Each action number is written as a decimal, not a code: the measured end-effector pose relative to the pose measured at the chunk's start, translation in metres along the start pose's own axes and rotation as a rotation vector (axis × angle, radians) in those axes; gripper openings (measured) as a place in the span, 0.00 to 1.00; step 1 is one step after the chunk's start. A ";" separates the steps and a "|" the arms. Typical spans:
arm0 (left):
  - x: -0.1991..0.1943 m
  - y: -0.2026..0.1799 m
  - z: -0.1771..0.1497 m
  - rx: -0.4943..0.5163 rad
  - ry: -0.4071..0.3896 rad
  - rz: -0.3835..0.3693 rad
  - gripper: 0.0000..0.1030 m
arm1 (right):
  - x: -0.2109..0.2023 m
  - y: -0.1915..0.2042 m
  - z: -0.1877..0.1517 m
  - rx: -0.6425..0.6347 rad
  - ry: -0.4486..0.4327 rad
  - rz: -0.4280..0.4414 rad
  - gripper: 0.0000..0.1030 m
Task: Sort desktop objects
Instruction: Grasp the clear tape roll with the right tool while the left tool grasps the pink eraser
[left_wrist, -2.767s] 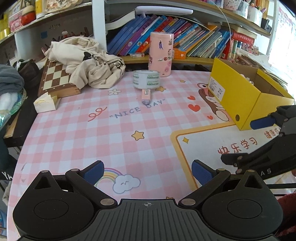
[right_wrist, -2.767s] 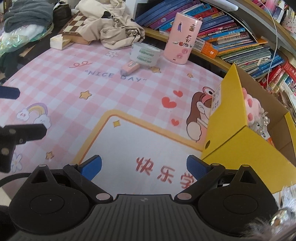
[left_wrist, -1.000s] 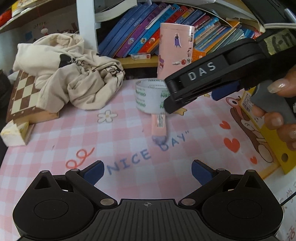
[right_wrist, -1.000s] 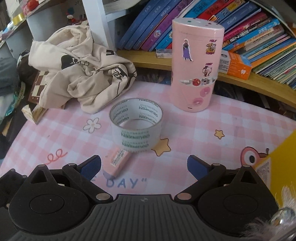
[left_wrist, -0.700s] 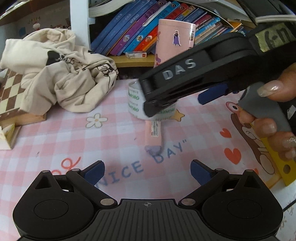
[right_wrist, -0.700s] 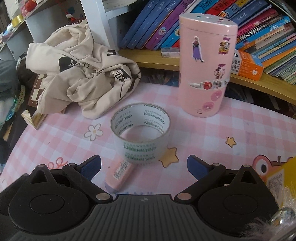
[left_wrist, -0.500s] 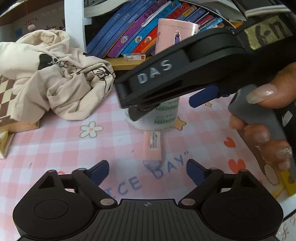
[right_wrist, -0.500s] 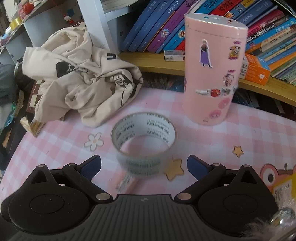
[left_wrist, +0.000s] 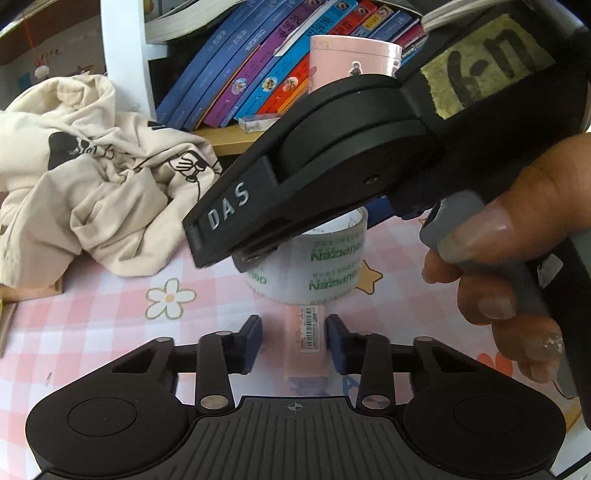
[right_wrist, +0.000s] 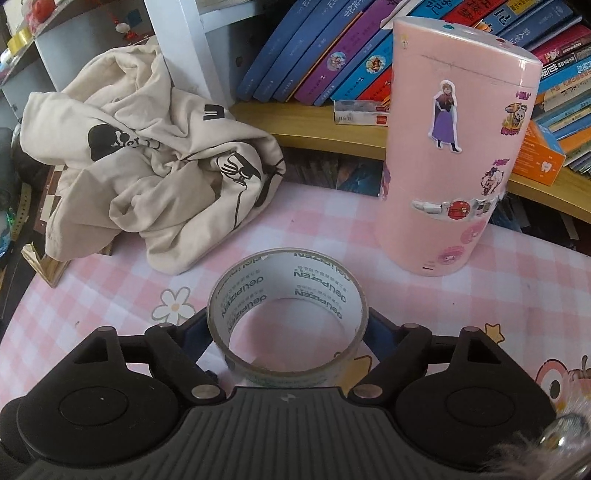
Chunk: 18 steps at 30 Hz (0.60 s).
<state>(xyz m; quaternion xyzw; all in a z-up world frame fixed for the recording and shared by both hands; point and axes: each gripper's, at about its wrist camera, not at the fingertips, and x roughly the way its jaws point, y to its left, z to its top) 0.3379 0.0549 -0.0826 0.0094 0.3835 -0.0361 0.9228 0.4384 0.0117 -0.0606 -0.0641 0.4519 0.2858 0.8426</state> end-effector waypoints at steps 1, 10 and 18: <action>0.000 0.000 0.000 0.002 -0.001 -0.003 0.23 | -0.001 0.001 0.000 -0.014 0.002 0.000 0.80; -0.024 0.011 -0.006 -0.098 0.002 -0.101 0.22 | -0.029 0.004 -0.005 -0.032 -0.044 0.028 0.80; -0.061 0.029 -0.025 -0.142 0.011 -0.080 0.22 | -0.060 -0.002 -0.022 0.001 -0.051 0.019 0.80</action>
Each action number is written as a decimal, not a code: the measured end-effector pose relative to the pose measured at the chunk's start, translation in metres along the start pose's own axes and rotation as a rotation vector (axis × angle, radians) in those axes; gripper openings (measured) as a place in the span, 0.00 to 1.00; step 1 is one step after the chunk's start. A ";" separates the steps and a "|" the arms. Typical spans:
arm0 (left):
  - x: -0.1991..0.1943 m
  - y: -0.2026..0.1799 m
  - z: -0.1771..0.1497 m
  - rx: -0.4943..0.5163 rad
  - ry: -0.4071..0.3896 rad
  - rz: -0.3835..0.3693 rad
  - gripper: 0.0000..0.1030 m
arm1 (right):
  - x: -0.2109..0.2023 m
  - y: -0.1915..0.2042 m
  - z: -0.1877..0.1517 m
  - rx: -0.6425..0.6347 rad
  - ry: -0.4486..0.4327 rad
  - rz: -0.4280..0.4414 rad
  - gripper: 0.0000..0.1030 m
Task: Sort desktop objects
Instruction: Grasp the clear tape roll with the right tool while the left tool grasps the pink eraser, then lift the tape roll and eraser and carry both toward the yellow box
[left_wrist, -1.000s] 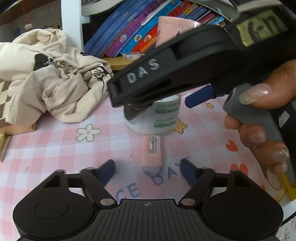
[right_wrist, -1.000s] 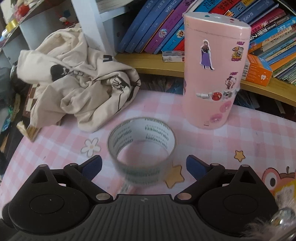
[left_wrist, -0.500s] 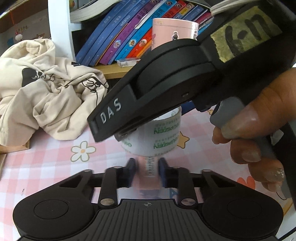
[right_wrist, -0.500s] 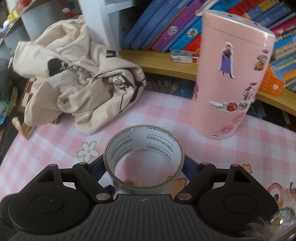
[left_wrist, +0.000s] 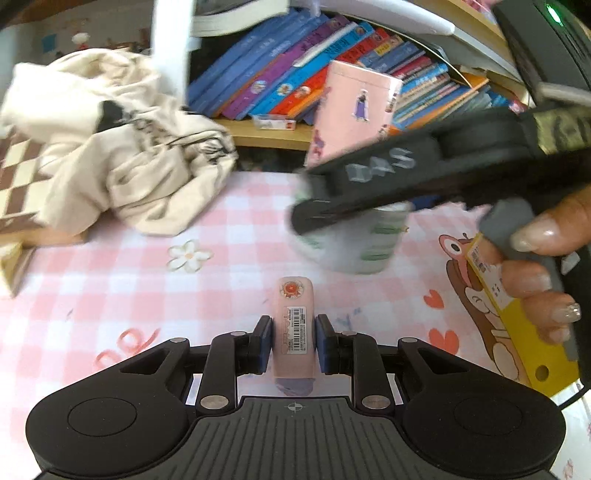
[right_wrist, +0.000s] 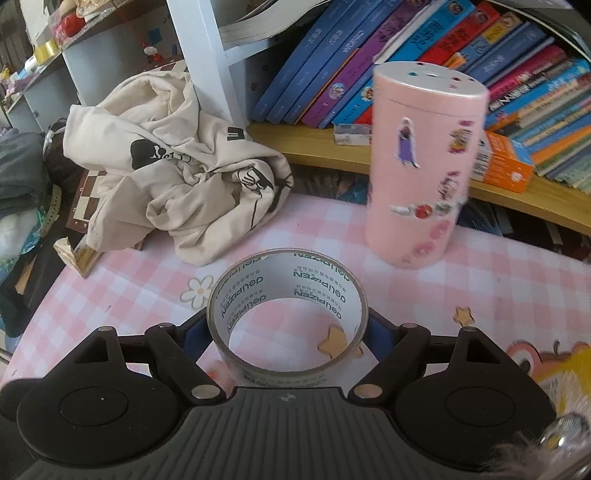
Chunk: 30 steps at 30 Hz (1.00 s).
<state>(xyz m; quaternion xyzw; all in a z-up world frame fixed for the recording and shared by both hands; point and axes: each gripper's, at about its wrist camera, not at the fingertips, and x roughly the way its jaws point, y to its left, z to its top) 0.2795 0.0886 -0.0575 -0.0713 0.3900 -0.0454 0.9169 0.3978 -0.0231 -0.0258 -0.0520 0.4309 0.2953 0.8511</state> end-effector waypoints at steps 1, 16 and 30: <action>-0.006 0.002 -0.003 -0.006 -0.001 0.007 0.22 | -0.003 0.000 -0.003 0.002 0.003 -0.001 0.80; -0.073 0.013 -0.046 -0.064 0.027 0.037 0.22 | -0.046 0.025 -0.081 -0.042 0.082 0.025 0.80; -0.126 0.003 -0.085 -0.071 0.028 0.007 0.22 | -0.088 0.050 -0.165 -0.031 0.158 0.031 0.80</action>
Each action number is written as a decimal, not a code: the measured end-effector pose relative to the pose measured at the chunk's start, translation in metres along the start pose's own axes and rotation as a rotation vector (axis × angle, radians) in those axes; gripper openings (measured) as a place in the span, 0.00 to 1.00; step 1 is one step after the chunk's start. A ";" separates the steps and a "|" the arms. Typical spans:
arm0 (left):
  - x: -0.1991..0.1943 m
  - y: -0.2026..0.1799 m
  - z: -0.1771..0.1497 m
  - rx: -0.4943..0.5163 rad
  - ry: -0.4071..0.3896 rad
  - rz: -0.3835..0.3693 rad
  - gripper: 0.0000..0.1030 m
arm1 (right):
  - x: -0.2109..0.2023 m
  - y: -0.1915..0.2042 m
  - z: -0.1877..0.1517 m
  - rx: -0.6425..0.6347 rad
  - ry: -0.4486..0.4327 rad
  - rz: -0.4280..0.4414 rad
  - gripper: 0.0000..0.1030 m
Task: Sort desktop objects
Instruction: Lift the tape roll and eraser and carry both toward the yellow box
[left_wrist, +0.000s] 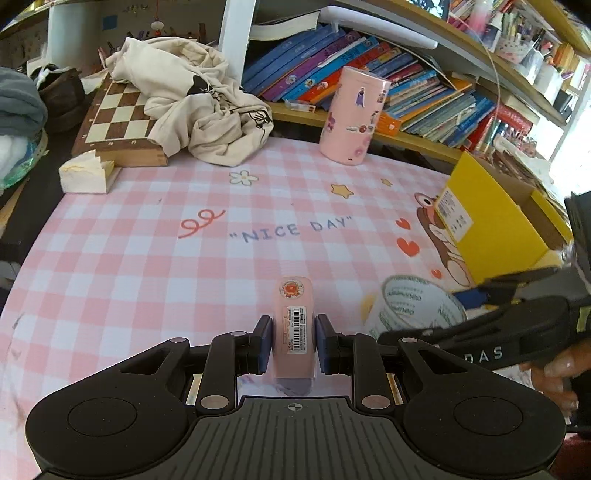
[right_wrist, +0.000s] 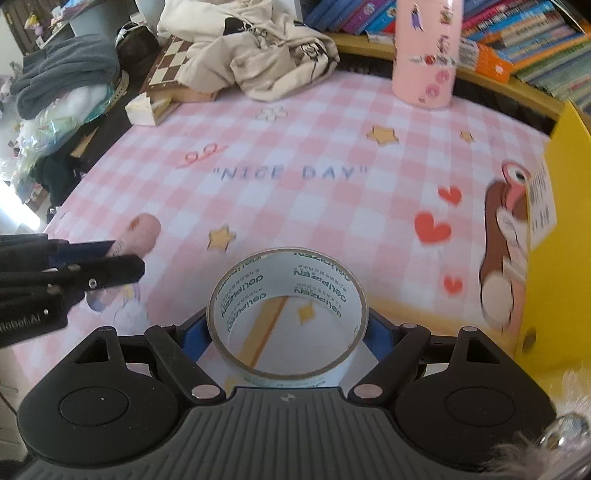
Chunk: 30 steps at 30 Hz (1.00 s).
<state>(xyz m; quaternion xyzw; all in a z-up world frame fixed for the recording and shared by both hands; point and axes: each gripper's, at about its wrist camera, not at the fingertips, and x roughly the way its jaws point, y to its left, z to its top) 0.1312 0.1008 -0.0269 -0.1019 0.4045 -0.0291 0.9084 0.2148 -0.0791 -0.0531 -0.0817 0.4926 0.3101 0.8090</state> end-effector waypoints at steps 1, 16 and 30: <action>-0.004 0.000 -0.003 -0.001 -0.001 -0.001 0.22 | -0.003 0.001 -0.006 0.017 0.001 0.002 0.80; -0.045 -0.004 -0.028 -0.010 -0.041 -0.034 0.22 | -0.046 0.020 -0.046 0.015 -0.029 -0.027 0.79; -0.049 -0.024 -0.039 0.031 -0.033 -0.128 0.22 | -0.069 0.011 -0.084 0.086 -0.011 -0.091 0.79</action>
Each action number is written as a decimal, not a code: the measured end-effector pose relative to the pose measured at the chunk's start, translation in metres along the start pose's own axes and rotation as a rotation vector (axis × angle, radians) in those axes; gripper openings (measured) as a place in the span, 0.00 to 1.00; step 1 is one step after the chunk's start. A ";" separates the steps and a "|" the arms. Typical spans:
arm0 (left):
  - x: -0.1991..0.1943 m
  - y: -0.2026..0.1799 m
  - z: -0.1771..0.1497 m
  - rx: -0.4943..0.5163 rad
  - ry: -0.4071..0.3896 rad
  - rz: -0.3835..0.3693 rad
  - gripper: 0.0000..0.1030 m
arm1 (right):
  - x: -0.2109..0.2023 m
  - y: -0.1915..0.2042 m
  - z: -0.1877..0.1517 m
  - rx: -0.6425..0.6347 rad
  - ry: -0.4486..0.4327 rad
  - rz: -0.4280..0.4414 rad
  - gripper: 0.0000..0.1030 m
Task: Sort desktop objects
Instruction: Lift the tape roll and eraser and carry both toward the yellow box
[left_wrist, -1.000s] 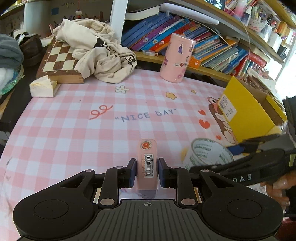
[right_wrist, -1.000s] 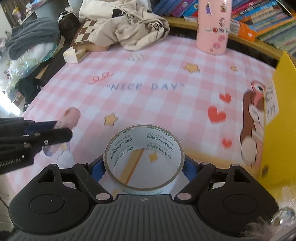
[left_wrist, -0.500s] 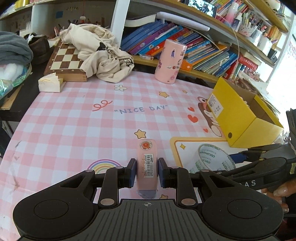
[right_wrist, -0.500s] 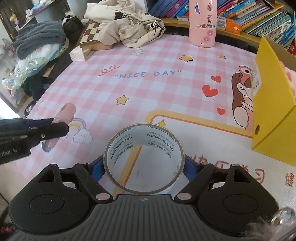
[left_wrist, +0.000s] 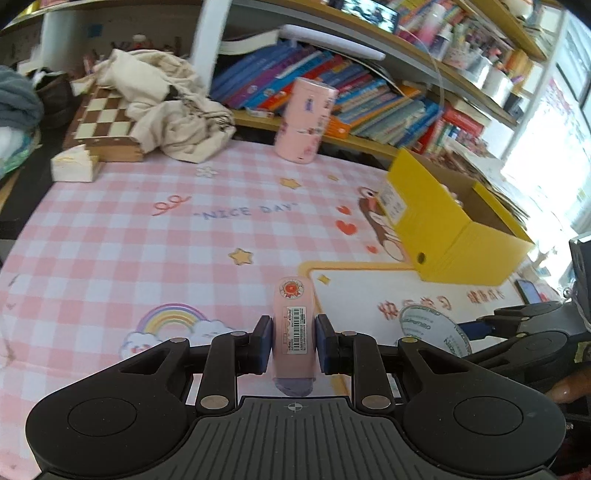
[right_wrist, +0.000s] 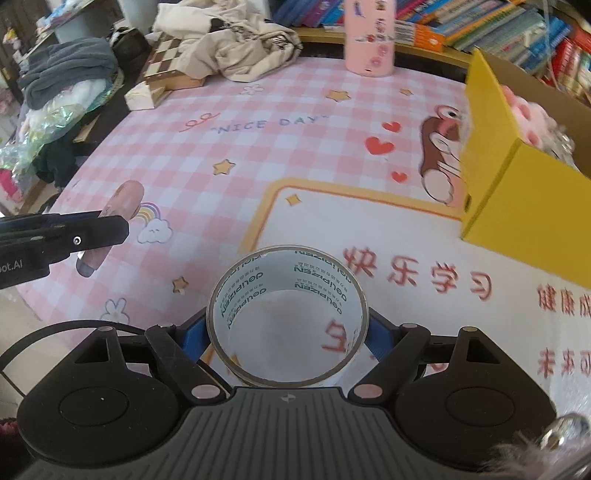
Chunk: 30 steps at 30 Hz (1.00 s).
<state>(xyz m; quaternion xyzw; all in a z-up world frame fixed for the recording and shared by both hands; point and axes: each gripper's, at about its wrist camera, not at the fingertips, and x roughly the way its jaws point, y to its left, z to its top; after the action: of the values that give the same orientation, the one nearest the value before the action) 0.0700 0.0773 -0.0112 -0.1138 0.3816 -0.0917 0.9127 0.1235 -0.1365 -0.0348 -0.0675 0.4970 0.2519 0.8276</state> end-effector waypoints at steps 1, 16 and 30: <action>0.001 -0.003 0.000 0.009 0.004 -0.009 0.22 | -0.002 -0.002 -0.002 0.011 0.000 -0.005 0.79; 0.036 -0.063 0.006 0.133 0.064 -0.155 0.22 | -0.035 -0.062 -0.039 0.188 -0.020 -0.118 0.79; 0.084 -0.139 0.019 0.210 0.114 -0.241 0.22 | -0.058 -0.139 -0.055 0.275 -0.018 -0.182 0.79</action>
<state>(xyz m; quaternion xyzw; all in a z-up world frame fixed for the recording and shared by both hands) 0.1306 -0.0750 -0.0166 -0.0573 0.4048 -0.2462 0.8788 0.1250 -0.2968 -0.0316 0.0037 0.5114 0.1062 0.8528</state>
